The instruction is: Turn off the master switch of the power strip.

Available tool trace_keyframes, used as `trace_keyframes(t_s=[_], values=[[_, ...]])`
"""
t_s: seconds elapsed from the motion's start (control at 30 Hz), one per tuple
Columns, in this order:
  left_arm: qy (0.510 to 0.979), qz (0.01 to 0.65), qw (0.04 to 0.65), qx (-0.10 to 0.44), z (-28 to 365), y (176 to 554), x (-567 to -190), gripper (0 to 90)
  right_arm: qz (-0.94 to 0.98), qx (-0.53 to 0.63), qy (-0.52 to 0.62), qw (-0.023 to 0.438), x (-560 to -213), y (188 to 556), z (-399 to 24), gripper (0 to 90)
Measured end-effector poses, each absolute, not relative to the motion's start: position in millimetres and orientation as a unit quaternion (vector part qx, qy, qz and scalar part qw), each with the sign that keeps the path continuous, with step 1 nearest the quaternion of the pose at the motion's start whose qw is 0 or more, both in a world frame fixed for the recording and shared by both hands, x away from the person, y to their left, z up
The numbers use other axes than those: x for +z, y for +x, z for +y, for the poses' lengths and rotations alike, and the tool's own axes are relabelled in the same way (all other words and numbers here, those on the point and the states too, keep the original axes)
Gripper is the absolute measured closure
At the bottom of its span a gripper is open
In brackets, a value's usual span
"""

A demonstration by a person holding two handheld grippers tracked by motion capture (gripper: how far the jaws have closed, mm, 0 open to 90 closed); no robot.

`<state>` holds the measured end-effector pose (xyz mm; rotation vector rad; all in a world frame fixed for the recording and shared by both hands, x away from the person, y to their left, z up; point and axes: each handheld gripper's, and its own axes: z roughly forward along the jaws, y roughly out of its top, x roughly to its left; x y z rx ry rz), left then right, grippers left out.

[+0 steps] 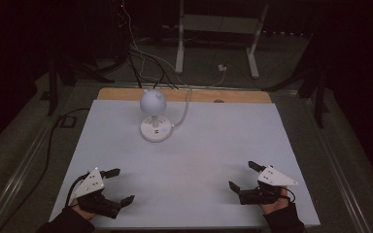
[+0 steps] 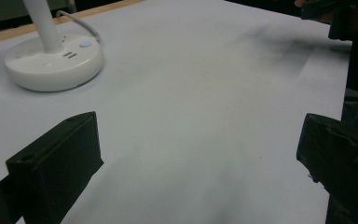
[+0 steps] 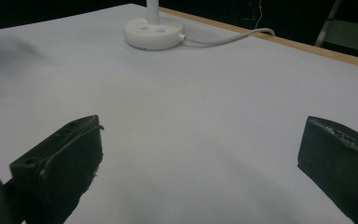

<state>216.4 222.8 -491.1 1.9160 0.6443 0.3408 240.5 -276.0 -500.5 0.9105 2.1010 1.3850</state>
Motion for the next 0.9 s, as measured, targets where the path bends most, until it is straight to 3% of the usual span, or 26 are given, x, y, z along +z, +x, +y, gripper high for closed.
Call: trace_keyframes(t_s=[0.9], values=[[0.803,0.251,0.522,0.139,203.2,238.7,-461.6,0.3,0.760,0.510,0.333,0.226,-498.9,239.2,-275.2,0.0]])
